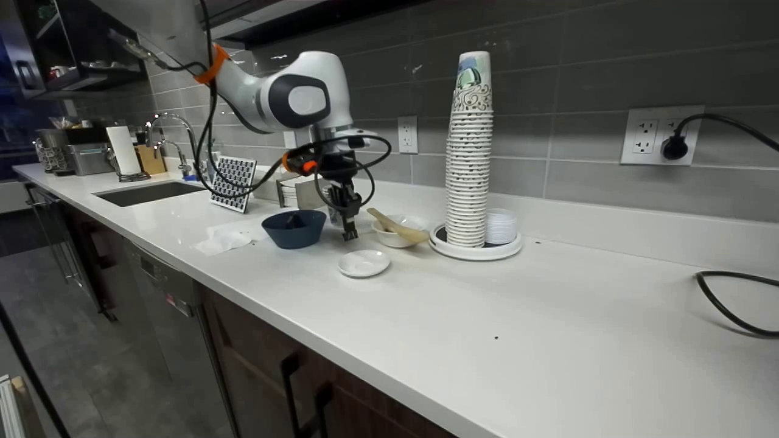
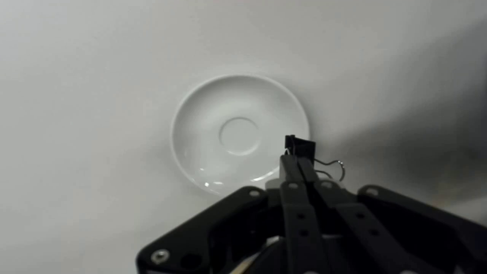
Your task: Pick up the black objects from the white plate and put them in the blue bowl
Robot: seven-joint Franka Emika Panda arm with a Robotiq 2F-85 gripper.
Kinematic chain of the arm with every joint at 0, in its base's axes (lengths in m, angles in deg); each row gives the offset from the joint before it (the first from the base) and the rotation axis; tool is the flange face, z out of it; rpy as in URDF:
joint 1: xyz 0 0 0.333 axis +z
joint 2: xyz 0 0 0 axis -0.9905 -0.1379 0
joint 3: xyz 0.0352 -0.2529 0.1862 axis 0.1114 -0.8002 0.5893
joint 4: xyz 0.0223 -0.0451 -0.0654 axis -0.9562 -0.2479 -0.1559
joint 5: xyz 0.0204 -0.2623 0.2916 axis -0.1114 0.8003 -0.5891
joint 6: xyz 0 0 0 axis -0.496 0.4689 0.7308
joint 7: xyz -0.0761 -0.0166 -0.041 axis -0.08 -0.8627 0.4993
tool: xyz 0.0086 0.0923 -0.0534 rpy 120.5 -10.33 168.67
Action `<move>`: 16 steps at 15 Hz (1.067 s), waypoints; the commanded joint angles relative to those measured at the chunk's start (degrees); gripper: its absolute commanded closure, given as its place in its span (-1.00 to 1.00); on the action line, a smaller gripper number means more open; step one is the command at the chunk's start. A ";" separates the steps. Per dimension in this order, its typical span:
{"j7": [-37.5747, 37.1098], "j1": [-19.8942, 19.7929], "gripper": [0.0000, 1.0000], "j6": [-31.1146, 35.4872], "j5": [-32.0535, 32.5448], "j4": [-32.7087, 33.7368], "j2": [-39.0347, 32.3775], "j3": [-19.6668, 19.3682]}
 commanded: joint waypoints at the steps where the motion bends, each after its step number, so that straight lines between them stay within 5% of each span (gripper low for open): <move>1: 6.40 1.31 0.99 2.55 -2.44 -4.92 7.88 3.75; 9: 26.00 4.30 0.99 8.21 -12.35 -0.72 2.53 12.94; 10: 29.73 3.89 0.46 7.88 -14.42 -0.43 2.03 14.12; 11: 33.84 3.28 0.45 7.13 -16.58 -0.04 1.59 15.18; 16: 53.46 -3.73 -0.22 -8.95 -22.83 -1.79 6.83 16.77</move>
